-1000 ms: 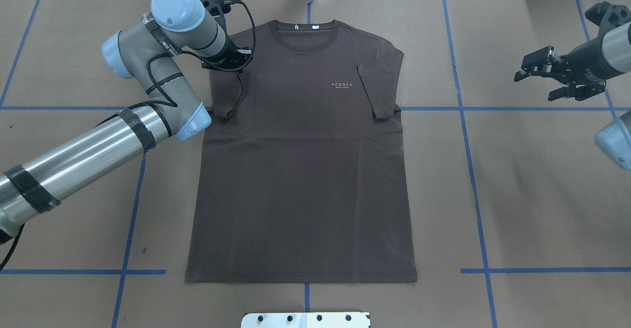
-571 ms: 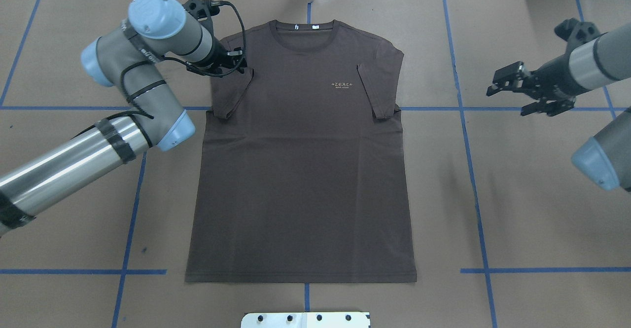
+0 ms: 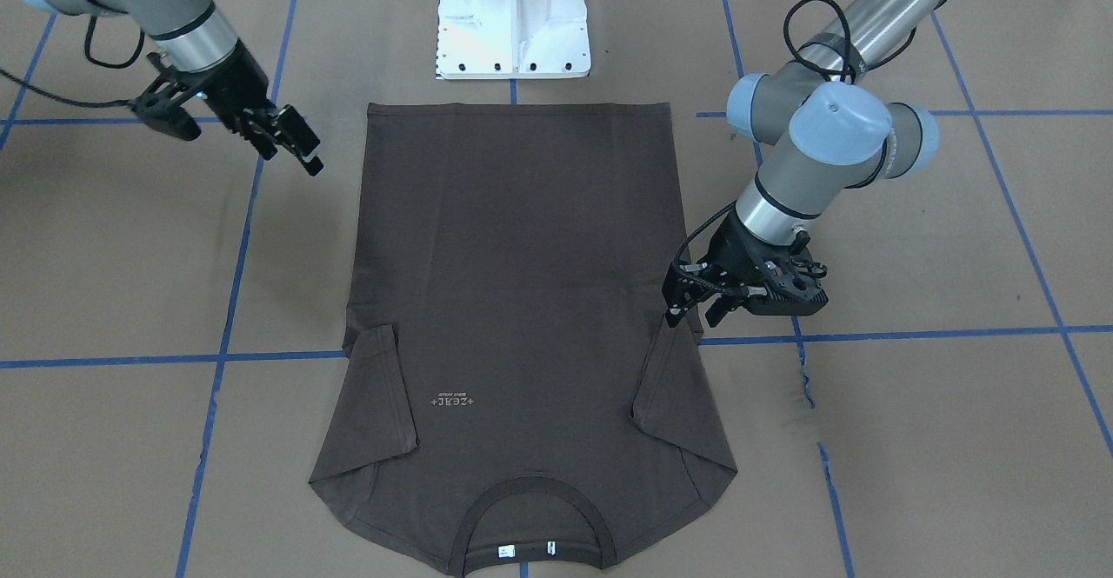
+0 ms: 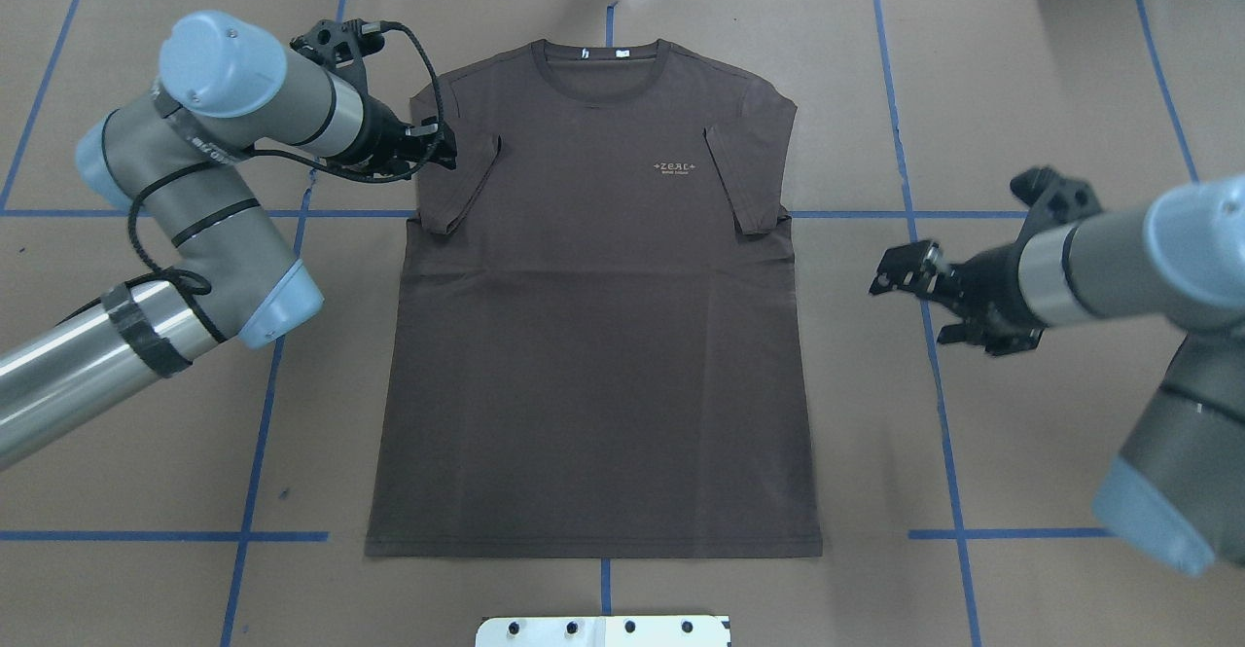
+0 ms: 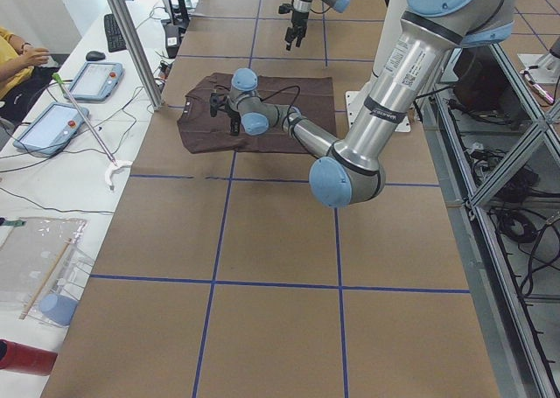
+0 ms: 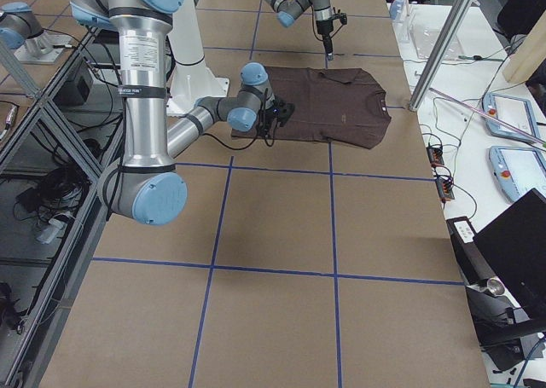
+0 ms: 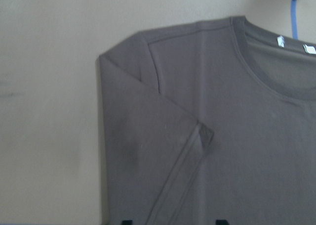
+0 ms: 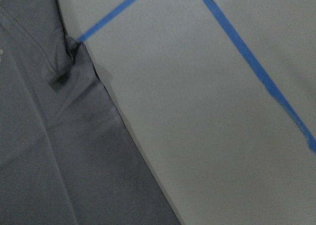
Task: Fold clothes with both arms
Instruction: 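Move both grippers to the hem corners nearest the robot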
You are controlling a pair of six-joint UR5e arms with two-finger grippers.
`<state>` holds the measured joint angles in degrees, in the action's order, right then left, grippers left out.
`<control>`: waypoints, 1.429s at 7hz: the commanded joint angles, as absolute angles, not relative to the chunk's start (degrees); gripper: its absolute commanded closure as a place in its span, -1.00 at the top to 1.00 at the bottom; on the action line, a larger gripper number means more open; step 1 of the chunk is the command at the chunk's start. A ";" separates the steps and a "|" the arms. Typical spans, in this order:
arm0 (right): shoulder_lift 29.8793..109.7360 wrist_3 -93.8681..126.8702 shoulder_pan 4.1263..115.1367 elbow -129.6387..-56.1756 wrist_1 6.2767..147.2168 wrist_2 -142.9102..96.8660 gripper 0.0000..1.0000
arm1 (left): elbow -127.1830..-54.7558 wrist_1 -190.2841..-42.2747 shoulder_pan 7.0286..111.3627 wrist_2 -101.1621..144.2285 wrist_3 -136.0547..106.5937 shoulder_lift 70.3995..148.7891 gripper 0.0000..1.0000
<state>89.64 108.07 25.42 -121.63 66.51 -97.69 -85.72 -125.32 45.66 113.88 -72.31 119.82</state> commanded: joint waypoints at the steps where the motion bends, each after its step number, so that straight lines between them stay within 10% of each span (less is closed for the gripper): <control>1: 86.85 120.45 7.53 -124.10 80.36 -79.94 0.86 | -87.01 -125.33 45.62 114.17 -72.33 118.65 0.28; 10: 79.28 130.34 1.93 -119.10 91.41 -77.96 0.70 | -88.07 -125.42 45.62 114.52 -72.42 117.25 0.30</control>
<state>79.31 130.36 1.94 -119.68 91.36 -78.03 -88.01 -125.36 45.62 114.59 -72.42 117.28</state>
